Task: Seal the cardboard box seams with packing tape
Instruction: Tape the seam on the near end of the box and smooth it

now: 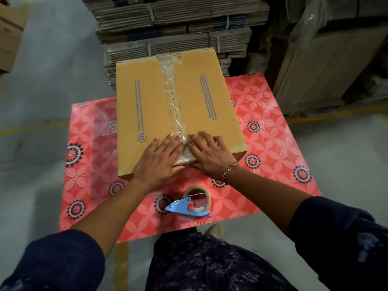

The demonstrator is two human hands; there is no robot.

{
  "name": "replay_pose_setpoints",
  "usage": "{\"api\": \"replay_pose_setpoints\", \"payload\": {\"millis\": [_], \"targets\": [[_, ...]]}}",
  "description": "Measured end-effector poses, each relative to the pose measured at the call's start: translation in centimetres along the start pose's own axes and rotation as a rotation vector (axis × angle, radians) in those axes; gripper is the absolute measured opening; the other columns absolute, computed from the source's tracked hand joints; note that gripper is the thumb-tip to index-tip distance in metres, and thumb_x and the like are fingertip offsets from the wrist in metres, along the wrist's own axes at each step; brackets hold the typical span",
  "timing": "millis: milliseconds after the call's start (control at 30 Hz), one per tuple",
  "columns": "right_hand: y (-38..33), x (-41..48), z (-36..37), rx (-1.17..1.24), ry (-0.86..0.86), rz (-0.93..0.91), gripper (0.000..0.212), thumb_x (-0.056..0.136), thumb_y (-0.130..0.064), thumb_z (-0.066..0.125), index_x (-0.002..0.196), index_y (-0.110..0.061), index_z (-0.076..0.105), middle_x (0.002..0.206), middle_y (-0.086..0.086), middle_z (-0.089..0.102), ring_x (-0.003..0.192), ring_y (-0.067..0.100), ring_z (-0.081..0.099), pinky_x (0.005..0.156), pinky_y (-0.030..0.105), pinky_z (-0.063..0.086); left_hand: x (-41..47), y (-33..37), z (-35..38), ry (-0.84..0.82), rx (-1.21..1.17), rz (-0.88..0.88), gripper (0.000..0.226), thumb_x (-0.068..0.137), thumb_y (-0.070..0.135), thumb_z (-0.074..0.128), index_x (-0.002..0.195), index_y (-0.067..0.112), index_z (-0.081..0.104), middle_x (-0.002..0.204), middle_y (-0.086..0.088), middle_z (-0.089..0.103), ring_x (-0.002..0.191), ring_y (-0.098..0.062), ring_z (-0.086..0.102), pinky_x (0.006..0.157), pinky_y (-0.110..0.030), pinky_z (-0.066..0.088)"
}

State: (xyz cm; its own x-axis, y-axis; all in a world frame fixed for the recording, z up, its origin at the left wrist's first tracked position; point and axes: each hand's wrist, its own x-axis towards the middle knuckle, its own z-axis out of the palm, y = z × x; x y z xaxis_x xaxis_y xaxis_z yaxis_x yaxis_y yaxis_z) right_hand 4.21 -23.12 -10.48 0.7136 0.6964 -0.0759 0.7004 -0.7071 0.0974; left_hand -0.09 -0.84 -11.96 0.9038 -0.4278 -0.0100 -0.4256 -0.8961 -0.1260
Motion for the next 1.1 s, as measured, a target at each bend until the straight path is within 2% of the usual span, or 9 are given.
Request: {"api": "replay_pose_setpoints", "payload": {"millis": [200,433,500,600,733,867,933,1000,1100], "targets": [[-0.1,-0.1,-0.3,0.009,-0.044,0.017,0.077,0.085,-0.057,0.060,0.147,-0.016,0.040,0.157,0.009,0.041,0.138,0.039,0.042,0.092,0.048,0.041,0.0,-0.1,-0.2,-0.055,0.009,0.006,0.080,0.098,0.062,0.040,0.159,0.014,0.021,0.170,-0.006,0.020,0.156,-0.027,0.021,0.122,-0.054,0.024],[0.0,-0.5,-1.4,0.038,-0.074,0.017,0.075,0.092,-0.046,0.055,0.155,-0.016,0.027,0.164,0.007,0.026,0.146,0.037,0.029,0.102,0.050,0.036,-0.2,0.3,-1.1,-0.102,-0.065,-0.029,0.088,0.095,0.058,0.052,0.162,0.018,0.011,0.172,-0.001,0.006,0.158,-0.023,0.006,0.126,-0.052,0.013],[0.3,-1.0,-1.3,0.069,-0.055,-0.006,0.073,0.094,-0.044,0.049,0.157,-0.018,0.024,0.167,0.004,0.023,0.150,0.033,0.026,0.106,0.049,0.034,-0.6,0.5,-1.3,-0.093,-0.074,-0.055,0.086,0.096,0.061,0.046,0.163,0.020,0.009,0.172,0.000,0.004,0.158,-0.021,0.003,0.127,-0.050,0.010],[1.6,-2.2,-1.0,0.115,-0.044,-0.016,0.076,0.095,-0.058,0.035,0.159,-0.021,0.018,0.169,-0.001,0.017,0.154,0.025,0.017,0.118,0.047,0.026,-1.6,0.4,-1.5,-0.077,-0.134,-0.121,0.087,0.095,0.076,0.018,0.163,0.022,0.008,0.172,0.004,0.001,0.158,-0.016,-0.001,0.128,-0.046,0.007],[3.7,-4.2,-0.2,0.193,-0.025,0.159,0.083,0.096,-0.070,0.016,0.161,-0.020,0.010,0.170,-0.002,0.008,0.156,0.018,0.003,0.124,0.045,0.013,-4.0,-0.9,-0.9,-0.032,-0.201,-0.370,0.093,0.091,0.080,0.000,0.162,0.022,0.014,0.171,0.001,0.008,0.158,-0.019,0.006,0.127,-0.048,0.010],[5.4,-5.1,0.1,0.347,-0.031,0.407,0.086,0.095,-0.072,0.015,0.161,-0.018,0.005,0.170,-0.002,-0.002,0.156,0.020,-0.004,0.125,0.047,0.007,-5.0,-2.2,-0.4,-0.032,-0.349,-0.762,0.091,0.094,0.077,0.012,0.161,0.016,0.016,0.172,-0.006,0.010,0.158,-0.028,0.007,0.123,-0.059,0.010],[5.5,-4.8,-0.2,0.529,-0.018,0.501,0.088,0.096,-0.070,0.025,0.161,-0.014,0.003,0.170,0.002,-0.005,0.156,0.023,0.001,0.125,0.047,0.013,-5.0,-2.5,-0.6,-0.017,-0.481,-0.869,0.102,0.089,0.082,0.015,0.161,0.010,0.011,0.172,-0.010,0.005,0.158,-0.031,0.004,0.124,-0.057,0.012],[5.6,-4.3,-0.4,0.763,0.003,0.619,0.092,0.096,-0.065,0.040,0.160,-0.011,0.003,0.170,0.008,0.003,0.154,0.028,0.016,0.121,0.046,0.026,-4.9,-2.6,-0.9,0.066,-0.625,-0.924,0.108,0.087,0.082,0.033,0.161,0.008,0.008,0.172,-0.012,0.003,0.157,-0.032,0.009,0.124,-0.051,0.020],[6.7,-3.1,-0.6,1.017,-0.001,0.839,0.091,0.091,-0.065,0.053,0.158,-0.014,0.019,0.159,0.017,0.037,0.137,0.037,0.047,0.109,0.049,0.043,-4.6,-3.4,-0.9,0.136,-0.836,-1.102,0.110,0.082,0.072,0.064,0.160,0.012,0.016,0.166,-0.013,0.030,0.147,-0.035,0.037,0.113,-0.048,0.038]]}}
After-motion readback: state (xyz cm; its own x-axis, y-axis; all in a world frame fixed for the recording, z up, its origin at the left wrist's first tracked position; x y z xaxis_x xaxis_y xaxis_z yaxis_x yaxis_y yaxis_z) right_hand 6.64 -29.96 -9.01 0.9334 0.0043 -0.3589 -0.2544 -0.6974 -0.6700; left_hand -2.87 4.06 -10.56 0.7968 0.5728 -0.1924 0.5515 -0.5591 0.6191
